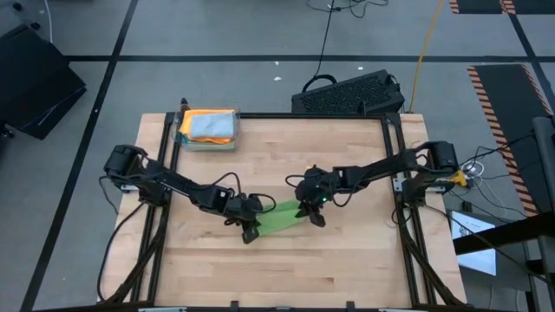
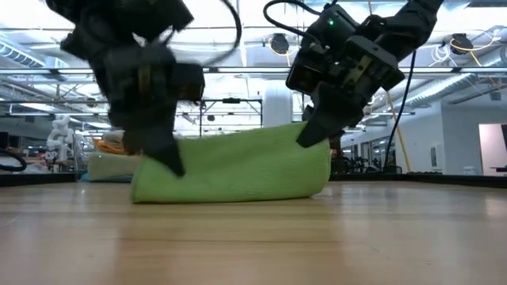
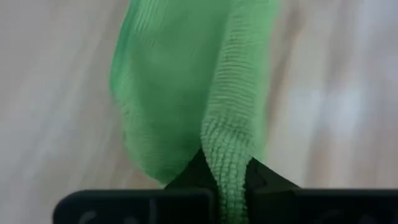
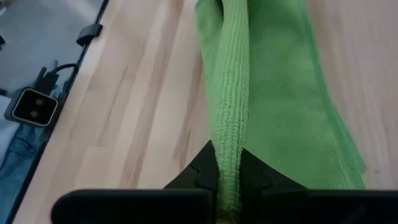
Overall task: Fold microfiber towels
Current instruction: Fold the green microfiber cloth
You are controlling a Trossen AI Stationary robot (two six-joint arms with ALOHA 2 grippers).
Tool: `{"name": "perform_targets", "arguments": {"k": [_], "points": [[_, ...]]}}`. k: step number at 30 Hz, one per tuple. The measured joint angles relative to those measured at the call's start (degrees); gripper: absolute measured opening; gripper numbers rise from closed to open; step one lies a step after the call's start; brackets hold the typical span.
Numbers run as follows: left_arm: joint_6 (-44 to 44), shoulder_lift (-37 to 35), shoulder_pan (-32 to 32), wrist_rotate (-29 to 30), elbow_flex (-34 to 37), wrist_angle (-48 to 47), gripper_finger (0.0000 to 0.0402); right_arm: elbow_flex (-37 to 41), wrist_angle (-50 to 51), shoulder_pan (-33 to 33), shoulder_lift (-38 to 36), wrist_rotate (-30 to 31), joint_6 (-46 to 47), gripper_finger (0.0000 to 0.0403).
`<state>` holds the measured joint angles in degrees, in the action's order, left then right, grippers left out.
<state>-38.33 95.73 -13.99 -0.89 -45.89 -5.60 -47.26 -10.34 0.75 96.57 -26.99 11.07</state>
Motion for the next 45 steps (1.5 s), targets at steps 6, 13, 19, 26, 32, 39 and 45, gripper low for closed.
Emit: {"name": "perform_targets", "arguments": {"k": [6, 13, 19, 26, 32, 39, 45], "points": [[4.94, -3.0, 0.02, 0.56, -0.02, -0.63, 0.0016, -0.23, 1.98, -0.41, -0.58, 1.45, 1.13, 0.0007], [5.25, -2.67, -0.24, 2.01, -0.09, -1.57, 0.0006, -0.23, 1.54, -0.02, 2.64, 1.13, 3.24, 0.0006], [2.22, -1.11, -1.09, 4.11, -0.16, -2.93, 0.0022, -0.25, 1.13, 0.86, 4.37, 0.1, 3.19, 0.0006], [-2.32, -0.76, -3.15, 7.34, -0.17, -3.56, 0.0006, -0.29, 1.41, 2.65, 4.33, -1.74, 2.58, 0.0005], [-2.89, -0.77, -3.55, 10.21, -0.17, -3.58, 0.0027, -0.27, 1.42, 3.32, 4.36, -1.77, 1.75, 0.0005], [-2.51, 0.01, -3.73, 12.46, -0.07, -4.38, 0.0036, -0.16, -2.41, 3.4, 4.4, 3.39, 2.74, 0.0022], [-5.49, 0.02, -3.66, 16.26, -0.07, -6.99, 0.0037, -0.14, -3.61, 3.42, 4.4, 7.76, 2.22, 0.0057]]}}
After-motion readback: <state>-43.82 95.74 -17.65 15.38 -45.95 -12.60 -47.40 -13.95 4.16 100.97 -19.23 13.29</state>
